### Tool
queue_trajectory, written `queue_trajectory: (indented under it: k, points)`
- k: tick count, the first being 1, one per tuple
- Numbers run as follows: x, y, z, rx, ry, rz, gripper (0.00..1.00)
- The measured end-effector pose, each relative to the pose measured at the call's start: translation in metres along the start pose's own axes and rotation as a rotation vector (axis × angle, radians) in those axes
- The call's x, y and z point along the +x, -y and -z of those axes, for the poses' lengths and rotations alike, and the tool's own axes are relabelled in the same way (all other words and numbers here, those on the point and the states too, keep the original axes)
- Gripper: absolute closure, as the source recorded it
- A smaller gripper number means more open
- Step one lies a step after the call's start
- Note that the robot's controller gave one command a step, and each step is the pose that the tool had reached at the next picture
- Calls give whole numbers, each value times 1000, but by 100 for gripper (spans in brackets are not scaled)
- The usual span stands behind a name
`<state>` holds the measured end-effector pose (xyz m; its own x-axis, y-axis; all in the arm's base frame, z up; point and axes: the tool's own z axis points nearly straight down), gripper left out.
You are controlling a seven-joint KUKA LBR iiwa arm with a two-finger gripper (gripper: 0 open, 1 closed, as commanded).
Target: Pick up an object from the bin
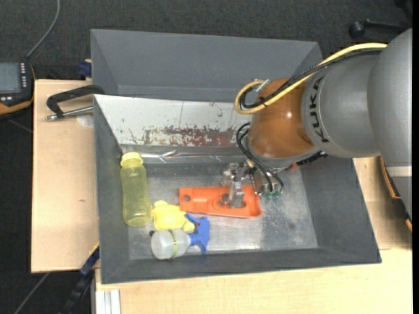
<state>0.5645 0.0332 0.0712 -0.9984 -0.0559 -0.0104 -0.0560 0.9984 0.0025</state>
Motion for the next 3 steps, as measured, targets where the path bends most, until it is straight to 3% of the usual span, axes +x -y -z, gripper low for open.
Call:
queue_trajectory:
  k: [1,2,3]
  points:
    - [9,-11,90,-1,5,-9,100]
    - [9,-11,90,-1,5,-8,100]
    - [9,-3,202,-2,11,39,100]
